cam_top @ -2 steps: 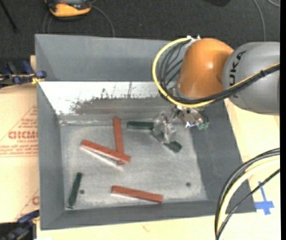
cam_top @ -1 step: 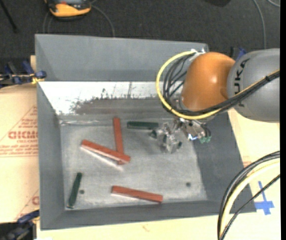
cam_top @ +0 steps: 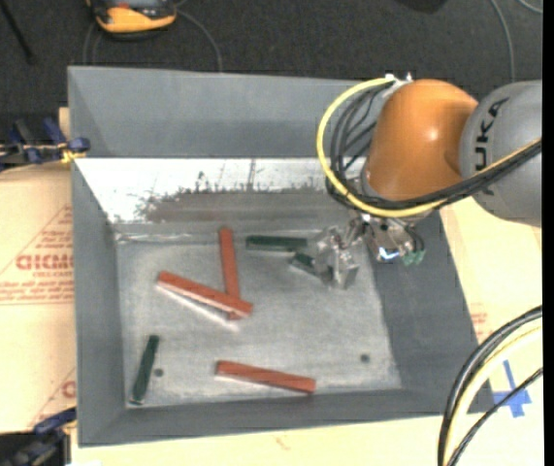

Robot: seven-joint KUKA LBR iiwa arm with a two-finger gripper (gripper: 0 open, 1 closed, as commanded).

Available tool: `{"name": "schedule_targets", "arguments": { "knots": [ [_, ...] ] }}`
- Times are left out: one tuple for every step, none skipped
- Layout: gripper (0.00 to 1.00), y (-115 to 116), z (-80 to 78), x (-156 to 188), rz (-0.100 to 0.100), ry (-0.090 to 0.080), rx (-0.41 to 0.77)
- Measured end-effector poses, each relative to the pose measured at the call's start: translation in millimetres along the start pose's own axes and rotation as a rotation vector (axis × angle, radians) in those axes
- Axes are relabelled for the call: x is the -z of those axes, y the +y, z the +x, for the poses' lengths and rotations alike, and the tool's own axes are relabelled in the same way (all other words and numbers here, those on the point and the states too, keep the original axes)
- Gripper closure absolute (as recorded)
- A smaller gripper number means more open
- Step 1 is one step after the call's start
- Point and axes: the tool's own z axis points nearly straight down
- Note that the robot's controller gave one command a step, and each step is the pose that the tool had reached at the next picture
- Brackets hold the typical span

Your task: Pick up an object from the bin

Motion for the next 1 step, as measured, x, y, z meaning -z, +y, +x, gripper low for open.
{"name": "schedule_targets", "arguments": {
  "knots": [
    [1.00,2.2,-18.8,78.4,0.004,-0.008,0.076]
  ]
}}
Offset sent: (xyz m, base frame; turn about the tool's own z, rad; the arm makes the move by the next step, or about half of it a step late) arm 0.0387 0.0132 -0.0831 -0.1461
